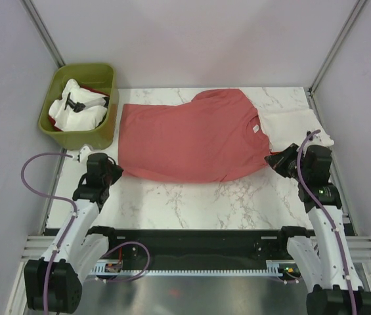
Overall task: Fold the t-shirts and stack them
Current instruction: Flatten the tshirt out, then fold the tshirt
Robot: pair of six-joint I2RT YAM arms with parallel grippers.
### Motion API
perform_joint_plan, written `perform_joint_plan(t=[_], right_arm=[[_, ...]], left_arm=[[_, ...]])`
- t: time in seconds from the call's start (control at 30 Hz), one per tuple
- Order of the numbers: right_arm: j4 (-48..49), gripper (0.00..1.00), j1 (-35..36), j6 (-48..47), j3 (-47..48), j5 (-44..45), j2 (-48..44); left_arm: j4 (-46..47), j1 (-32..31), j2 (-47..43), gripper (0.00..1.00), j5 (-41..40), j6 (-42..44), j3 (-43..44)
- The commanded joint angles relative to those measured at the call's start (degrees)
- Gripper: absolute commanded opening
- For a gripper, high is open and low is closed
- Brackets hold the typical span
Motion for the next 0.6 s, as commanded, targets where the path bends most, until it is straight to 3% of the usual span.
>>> perform_joint_plan(t=[0.0,0.2,0.37,0.57], right_arm=[[4.6,0.00,0.2,-0.5,4.4,2.7,5.6],[11.7,0.00,2.2,2.3,8.4,3.3,17.5],[14.6,0.00,10.4,3.8,14.7,9.2,28.3],[15.6,0.00,11.2,3.7,22.2,13.4,36.4]], left_arm=[[3.5,0.2,2.2,0.02,-2.0,-2.7,1.1],[6.0,0.2,8.1,0.02,-4.3,-6.7,1.7],[8.1,0.2,12.9,0.02,-6.6,-8.5,2.5],[7.3,0.2,16.5,0.02,-10.0,-9.6,5.7]])
